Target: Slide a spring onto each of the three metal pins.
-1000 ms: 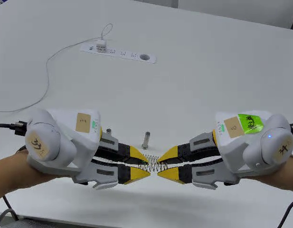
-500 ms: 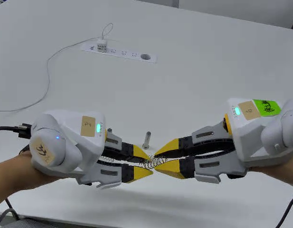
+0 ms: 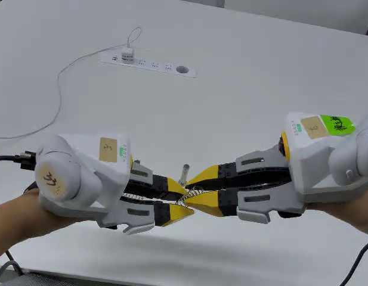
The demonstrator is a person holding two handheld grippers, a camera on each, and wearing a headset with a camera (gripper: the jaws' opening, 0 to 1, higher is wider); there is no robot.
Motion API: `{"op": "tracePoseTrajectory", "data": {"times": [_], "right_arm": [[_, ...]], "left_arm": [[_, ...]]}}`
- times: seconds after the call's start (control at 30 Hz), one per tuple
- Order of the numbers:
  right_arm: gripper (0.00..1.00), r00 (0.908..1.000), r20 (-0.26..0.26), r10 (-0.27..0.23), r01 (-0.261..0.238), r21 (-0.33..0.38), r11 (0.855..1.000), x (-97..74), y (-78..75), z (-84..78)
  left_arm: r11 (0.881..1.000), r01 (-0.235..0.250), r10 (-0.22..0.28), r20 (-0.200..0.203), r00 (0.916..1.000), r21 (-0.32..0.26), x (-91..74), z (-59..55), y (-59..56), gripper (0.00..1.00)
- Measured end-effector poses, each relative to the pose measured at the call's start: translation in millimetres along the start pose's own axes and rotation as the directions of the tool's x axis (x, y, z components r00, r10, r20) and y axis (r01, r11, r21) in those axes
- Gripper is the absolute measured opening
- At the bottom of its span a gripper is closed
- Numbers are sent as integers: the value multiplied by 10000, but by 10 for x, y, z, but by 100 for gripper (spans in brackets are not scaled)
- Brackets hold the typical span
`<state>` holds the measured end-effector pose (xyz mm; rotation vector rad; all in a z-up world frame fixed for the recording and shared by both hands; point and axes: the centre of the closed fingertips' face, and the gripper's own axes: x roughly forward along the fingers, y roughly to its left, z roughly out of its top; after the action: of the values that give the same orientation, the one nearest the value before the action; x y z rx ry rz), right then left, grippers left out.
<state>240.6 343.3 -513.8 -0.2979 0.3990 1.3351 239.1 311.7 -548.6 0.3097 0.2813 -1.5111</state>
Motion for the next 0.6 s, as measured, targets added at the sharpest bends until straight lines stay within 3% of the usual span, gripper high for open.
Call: {"op": "tracePoseTrajectory", "data": {"times": [0.47, 0.6], "right_arm": [[10, 9996, -170, -207, 206, -54, 9998, 53, -19, 52], [10, 9991, -104, -410, 411, 78, 9991, 43, -59, 57]], "left_arm": [[9994, 32, -31, 14, 10000, -354, -33, 6, 18, 10], [9998, -136, 137, 69, 9999, -152, -44, 15, 47, 11]]}}
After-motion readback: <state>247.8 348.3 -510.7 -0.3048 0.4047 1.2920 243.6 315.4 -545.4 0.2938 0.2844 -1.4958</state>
